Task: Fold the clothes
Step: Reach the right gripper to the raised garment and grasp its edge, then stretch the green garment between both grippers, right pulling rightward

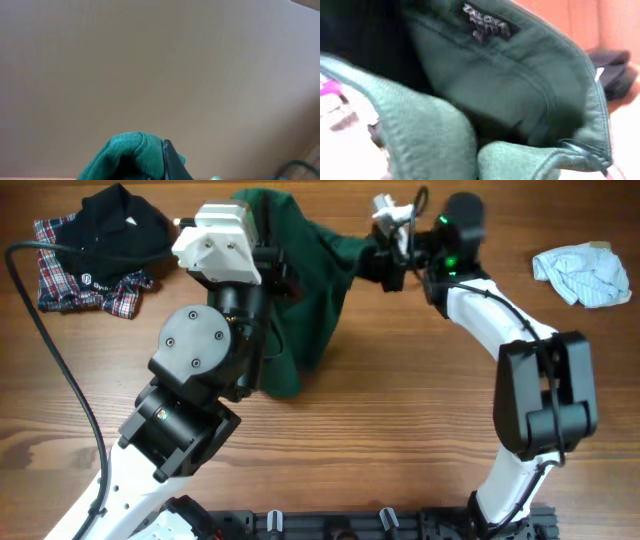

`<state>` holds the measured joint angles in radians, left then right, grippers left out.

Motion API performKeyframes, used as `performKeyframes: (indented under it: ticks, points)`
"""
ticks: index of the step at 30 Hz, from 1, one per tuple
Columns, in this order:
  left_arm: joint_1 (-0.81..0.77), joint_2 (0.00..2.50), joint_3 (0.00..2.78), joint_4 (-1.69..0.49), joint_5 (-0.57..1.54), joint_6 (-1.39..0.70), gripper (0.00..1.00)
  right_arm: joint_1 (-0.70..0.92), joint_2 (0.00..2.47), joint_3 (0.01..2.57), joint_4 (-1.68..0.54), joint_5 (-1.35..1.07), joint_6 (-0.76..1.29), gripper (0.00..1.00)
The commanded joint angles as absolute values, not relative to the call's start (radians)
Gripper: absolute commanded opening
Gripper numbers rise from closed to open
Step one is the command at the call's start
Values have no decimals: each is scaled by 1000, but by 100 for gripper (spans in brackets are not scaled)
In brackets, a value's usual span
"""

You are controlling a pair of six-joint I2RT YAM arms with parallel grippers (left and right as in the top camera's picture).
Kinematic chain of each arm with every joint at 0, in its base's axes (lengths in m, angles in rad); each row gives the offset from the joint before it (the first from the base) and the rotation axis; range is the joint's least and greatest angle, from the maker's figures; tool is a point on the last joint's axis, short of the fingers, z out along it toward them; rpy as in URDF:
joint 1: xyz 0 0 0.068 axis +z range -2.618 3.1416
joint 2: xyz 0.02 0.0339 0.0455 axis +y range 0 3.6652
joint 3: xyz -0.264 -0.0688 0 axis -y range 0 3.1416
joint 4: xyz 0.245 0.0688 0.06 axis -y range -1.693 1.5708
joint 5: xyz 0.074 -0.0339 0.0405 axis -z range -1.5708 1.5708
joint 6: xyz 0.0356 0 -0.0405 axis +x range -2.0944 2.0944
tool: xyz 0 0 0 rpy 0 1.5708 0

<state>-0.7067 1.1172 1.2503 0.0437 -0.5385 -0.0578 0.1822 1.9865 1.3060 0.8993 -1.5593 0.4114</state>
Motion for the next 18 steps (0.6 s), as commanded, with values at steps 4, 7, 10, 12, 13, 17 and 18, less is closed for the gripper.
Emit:
performKeyframes:
  ticks: [4, 7, 10, 12, 13, 17, 18]
  points:
    - [-705, 1115, 1279, 39, -483, -64, 4, 36, 1956, 1338, 1595, -1621, 1347, 4]
    - [-705, 1118, 1279, 40, -453, -65, 4, -5, 1954, 1338, 1549, -1621, 1353, 4]
    - [-705, 1133, 1279, 39, -453, -70, 4, -7, 1954, 1338, 1524, -1621, 1353, 4]
    - [-705, 1152, 1279, 34, -453, -92, 4, -10, 1954, 1338, 1517, -1620, 1361, 4]
    - [-705, 1159, 1279, 31, -453, -98, 4, -14, 1952, 1338, 1504, -1618, 1365, 4]
    - [-705, 1192, 1279, 28, -454, -105, 4, -43, 1951, 1387, 1491, -1611, 1526, 4]
    - [-705, 1198, 1279, 28, -453, -122, 4, -56, 1950, 1426, 1499, -1593, 1616, 4]
